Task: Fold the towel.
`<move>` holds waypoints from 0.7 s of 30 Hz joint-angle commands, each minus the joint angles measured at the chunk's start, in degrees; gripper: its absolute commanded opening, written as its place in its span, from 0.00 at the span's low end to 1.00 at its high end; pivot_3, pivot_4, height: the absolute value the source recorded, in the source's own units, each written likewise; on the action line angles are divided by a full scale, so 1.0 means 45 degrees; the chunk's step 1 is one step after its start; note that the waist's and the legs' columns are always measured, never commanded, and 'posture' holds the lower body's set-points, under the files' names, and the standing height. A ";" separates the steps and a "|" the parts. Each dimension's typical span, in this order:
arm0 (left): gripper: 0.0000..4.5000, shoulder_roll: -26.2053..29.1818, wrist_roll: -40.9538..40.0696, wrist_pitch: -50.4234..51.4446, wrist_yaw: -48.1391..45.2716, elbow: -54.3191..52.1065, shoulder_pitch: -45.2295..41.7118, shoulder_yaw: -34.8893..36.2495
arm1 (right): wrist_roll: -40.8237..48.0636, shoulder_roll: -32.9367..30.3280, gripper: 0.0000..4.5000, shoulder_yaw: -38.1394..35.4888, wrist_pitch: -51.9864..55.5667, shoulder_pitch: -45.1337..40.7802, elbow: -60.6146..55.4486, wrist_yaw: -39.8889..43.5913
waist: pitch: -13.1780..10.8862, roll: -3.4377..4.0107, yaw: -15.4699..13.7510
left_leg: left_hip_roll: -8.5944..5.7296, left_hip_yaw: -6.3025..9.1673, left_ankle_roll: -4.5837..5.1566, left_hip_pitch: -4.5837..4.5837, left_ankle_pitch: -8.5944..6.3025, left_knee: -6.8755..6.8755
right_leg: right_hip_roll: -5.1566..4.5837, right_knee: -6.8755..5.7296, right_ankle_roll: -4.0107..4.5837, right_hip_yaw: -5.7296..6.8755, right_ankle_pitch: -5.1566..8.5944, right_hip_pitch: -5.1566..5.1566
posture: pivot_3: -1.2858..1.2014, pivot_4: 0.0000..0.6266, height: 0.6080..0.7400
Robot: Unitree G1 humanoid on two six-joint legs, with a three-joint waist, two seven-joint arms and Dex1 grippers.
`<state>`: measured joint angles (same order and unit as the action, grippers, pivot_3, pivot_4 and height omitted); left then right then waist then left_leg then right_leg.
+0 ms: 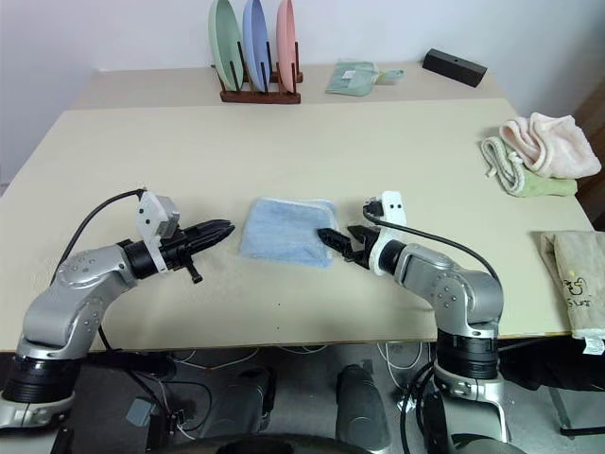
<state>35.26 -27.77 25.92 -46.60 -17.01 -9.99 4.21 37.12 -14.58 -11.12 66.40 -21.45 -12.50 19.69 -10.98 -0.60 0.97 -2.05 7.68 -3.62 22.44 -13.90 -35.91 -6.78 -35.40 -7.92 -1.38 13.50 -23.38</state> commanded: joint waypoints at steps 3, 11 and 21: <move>0.09 -0.0030 -0.0228 0.0110 -0.0077 -0.0946 0.0148 -0.0167 | 0.0210 0.0712 0.99 0.0344 -0.0149 -0.0616 0.0640 -0.0107 | 0.0001 0.0000 0.0093 | 0.0007 -0.0001 0.0000 -0.0008 0.0000 0.0000 | 0.0009 -0.0013 -0.0001 0.0001 -0.0002 -0.0003 | 0.52 0.24 1.00; 0.09 -0.0706 -0.0143 0.0433 0.0534 -0.1483 0.0085 -0.0652 | 0.0363 0.1405 0.12 0.0260 -0.0170 -0.0792 0.0516 -0.0432 | -0.0001 0.0003 0.0011 | 0.0006 0.0000 0.0000 -0.0002 0.0000 0.0002 | 0.0008 -0.0015 -0.0004 0.0000 -0.0003 -0.0010 | 0.52 0.24 1.00; 0.09 -0.2557 0.0994 -0.0413 0.2069 -0.0970 -0.1379 -0.1604 | 0.1514 -0.0072 0.00 -0.5052 -0.1223 -0.1318 -0.0615 -0.2828 | -0.0003 0.0004 -0.0082 | -0.0011 0.0001 0.0000 0.0016 0.0000 -0.0020 | -0.0003 0.0006 -0.0006 0.0001 -0.0004 0.0001 | 0.52 0.24 1.00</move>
<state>24.83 -24.09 25.41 -37.93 -20.31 -15.47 -1.39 42.05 -13.05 -27.68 62.42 -26.76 -12.81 9.70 -10.99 -0.59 0.60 -2.09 7.68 -3.62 22.51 -13.90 -35.97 -6.79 -35.35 -7.95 -1.38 13.48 -23.36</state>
